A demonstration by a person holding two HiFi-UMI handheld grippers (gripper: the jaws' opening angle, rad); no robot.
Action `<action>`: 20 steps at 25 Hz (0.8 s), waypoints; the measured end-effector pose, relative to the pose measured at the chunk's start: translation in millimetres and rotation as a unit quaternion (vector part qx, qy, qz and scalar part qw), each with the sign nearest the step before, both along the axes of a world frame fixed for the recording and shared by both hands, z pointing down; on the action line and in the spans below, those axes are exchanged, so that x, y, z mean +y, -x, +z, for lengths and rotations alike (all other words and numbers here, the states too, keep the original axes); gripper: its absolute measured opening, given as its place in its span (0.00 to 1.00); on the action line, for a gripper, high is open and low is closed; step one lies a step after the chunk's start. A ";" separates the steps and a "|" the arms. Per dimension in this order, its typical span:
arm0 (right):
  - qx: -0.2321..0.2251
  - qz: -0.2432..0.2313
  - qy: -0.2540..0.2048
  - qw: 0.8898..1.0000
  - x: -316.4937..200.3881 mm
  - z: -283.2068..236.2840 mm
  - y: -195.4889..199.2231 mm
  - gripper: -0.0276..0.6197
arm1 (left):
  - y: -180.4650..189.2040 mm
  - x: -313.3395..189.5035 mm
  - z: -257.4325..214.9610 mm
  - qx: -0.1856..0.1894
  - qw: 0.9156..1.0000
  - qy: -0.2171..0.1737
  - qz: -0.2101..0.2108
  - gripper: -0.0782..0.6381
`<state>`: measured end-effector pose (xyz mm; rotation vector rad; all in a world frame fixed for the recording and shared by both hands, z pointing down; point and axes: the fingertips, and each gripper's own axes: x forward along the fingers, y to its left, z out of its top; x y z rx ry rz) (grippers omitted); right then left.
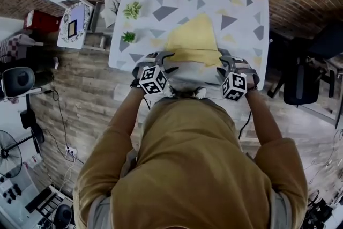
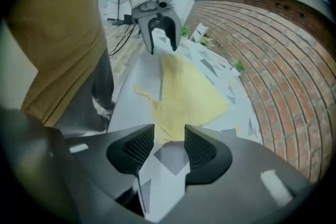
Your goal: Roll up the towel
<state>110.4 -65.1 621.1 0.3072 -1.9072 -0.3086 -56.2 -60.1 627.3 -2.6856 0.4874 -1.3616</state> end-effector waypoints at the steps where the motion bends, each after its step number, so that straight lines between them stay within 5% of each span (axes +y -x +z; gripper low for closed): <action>1: 0.014 -0.015 0.002 1.000 1.5 5.1 -0.7 0.29 | -1.6 2.9 4.8 -0.015 1.000 0.002 0.020 0.49; 10: 0.062 -0.062 0.023 0.996 0.8 23.3 1.5 0.29 | -7.7 9.5 27.7 -0.065 0.992 0.043 0.097 0.49; 20: 0.083 -0.062 0.093 0.990 -0.5 37.5 0.8 0.28 | -2.3 8.5 32.4 -0.041 0.989 0.118 0.080 0.44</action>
